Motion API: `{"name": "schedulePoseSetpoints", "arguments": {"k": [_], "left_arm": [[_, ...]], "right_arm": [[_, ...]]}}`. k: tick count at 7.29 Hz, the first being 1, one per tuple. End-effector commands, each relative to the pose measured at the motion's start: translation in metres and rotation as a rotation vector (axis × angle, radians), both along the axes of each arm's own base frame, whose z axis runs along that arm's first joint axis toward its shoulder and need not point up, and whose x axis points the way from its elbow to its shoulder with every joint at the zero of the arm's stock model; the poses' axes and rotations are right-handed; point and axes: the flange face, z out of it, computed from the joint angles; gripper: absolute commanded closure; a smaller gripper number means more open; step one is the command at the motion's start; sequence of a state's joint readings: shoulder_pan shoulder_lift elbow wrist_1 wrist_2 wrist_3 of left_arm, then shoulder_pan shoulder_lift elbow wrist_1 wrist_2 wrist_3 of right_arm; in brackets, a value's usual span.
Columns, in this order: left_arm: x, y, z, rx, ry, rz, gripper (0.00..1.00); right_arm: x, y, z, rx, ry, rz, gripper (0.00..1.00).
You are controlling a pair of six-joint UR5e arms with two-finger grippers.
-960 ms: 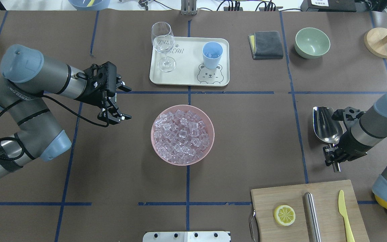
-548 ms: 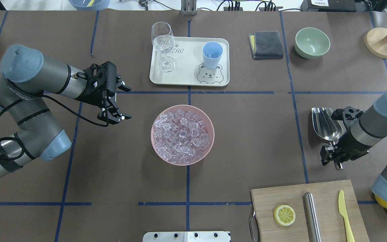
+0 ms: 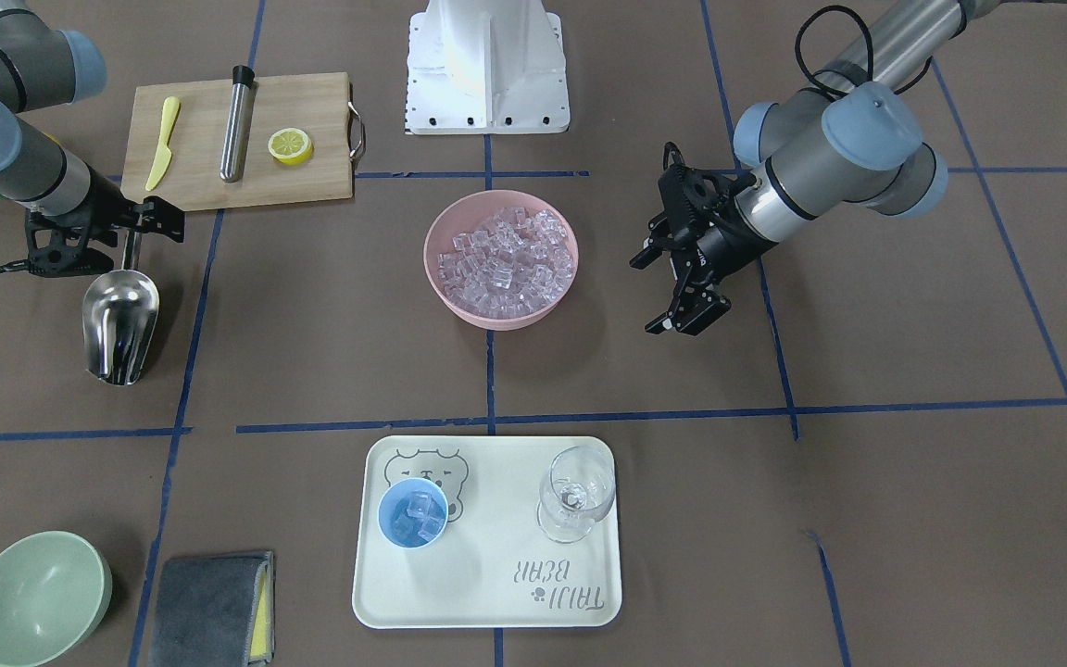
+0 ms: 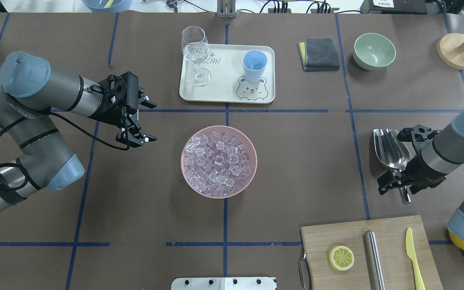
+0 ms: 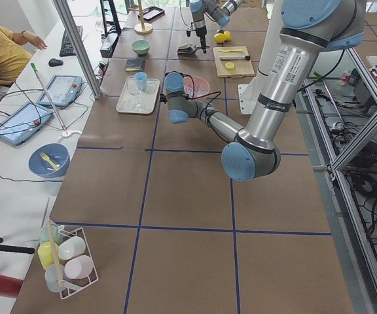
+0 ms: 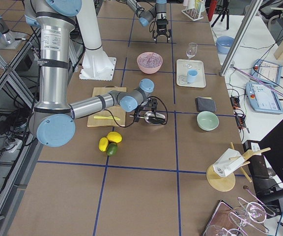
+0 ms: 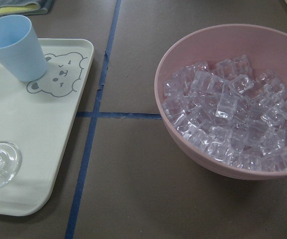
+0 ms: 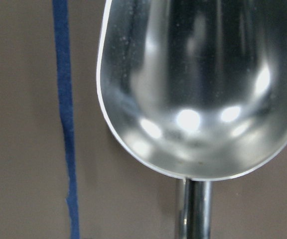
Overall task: Put ice in cup with scoop
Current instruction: 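Lower the scoop onto the table and open the right gripper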
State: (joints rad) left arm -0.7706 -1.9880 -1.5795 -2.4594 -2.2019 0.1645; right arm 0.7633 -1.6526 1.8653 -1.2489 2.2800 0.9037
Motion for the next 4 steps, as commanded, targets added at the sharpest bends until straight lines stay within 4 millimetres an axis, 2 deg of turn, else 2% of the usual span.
{"name": "schedulePoseSetpoints", "arguments": {"k": [1, 3, 4], "left_arm": [[-0.038, 0.0, 0.034, -0.031, -0.032, -0.047, 0.0], [-0.126, -0.017, 0.097, -0.113, -0.098, -0.179, 0.0], [-0.17, -0.034, 0.125, -0.17, -0.14, -0.259, 0.0]], "right_arm": [[0.034, -0.018, -0.022, 0.043, -0.032, 0.071, 0.0], [0.081, -0.045, -0.023, 0.065, -0.048, 0.148, 0.0], [0.103, -0.055, -0.015, 0.08, -0.048, 0.162, 0.0]]}}
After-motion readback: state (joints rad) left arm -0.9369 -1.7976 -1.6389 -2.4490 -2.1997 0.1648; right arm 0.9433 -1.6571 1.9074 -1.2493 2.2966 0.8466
